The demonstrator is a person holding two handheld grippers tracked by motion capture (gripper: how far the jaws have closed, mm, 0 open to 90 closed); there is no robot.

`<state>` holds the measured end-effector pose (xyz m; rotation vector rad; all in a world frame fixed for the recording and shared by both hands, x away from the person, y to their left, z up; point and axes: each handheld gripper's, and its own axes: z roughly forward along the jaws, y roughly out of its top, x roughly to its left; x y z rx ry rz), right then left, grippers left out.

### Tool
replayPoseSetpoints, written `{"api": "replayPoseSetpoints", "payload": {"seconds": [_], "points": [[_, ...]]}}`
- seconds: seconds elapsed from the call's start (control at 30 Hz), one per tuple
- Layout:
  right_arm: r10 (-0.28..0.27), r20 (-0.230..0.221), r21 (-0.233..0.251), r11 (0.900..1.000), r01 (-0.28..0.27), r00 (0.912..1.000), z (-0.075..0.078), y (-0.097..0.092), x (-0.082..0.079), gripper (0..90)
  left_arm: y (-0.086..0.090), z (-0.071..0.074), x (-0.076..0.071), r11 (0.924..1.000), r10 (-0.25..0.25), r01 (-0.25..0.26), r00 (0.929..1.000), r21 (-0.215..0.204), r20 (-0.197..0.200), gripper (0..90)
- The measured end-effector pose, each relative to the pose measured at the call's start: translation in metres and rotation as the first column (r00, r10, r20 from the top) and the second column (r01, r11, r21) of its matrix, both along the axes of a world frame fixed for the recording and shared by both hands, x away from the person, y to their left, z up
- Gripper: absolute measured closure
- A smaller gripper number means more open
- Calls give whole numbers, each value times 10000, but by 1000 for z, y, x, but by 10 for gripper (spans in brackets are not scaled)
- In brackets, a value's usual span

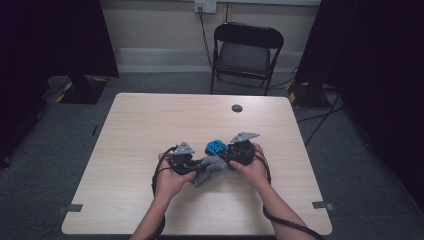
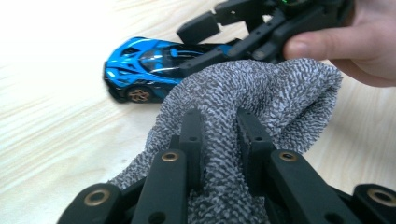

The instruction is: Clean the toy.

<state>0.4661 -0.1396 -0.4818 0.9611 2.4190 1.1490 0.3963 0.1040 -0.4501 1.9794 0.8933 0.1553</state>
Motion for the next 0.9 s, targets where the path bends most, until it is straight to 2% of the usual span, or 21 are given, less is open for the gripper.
{"api": "replayPoseSetpoints", "payload": {"seconds": [0.2, 0.33, 0.57, 0.63, 0.7, 0.8, 0.9], "points": [[32, 3, 39, 10000, -32, 10000, 0, -1, 0, 407, 13, 1, 12, 9982, 588, -585, 9981, -147, 192, 751], [34, -10, 52, 10000, -34, 10000, 0, -2, -1, 407, 18, 0, 22, 9958, 888, -894, 9956, 190, 298, 751], [75, 4, 42, 10000, -75, 10000, -1, -2, -1, 408, 25, -2, 39, 9865, 1597, -1614, 9856, 280, 550, 751], [91, 9, 41, 9999, -91, 10000, -1, -3, -1, 407, 27, -3, 44, 9826, 1772, -1799, 9825, 455, 566, 751], [101, 9, 55, 9999, -101, 9999, -1, -3, -1, 407, 29, -5, 48, 9758, 2105, -2128, 9764, 501, 477, 751], [100, 18, 59, 9999, -100, 9999, -1, -3, -1, 407, 30, -10, 55, 9678, 2342, -2378, 9708, 821, 516, 751], [89, 27, 72, 9999, -89, 10000, -1, -3, -1, 407, 30, -18, 62, 9540, 2662, -2691, 9631, 1319, 396, 752]]}}
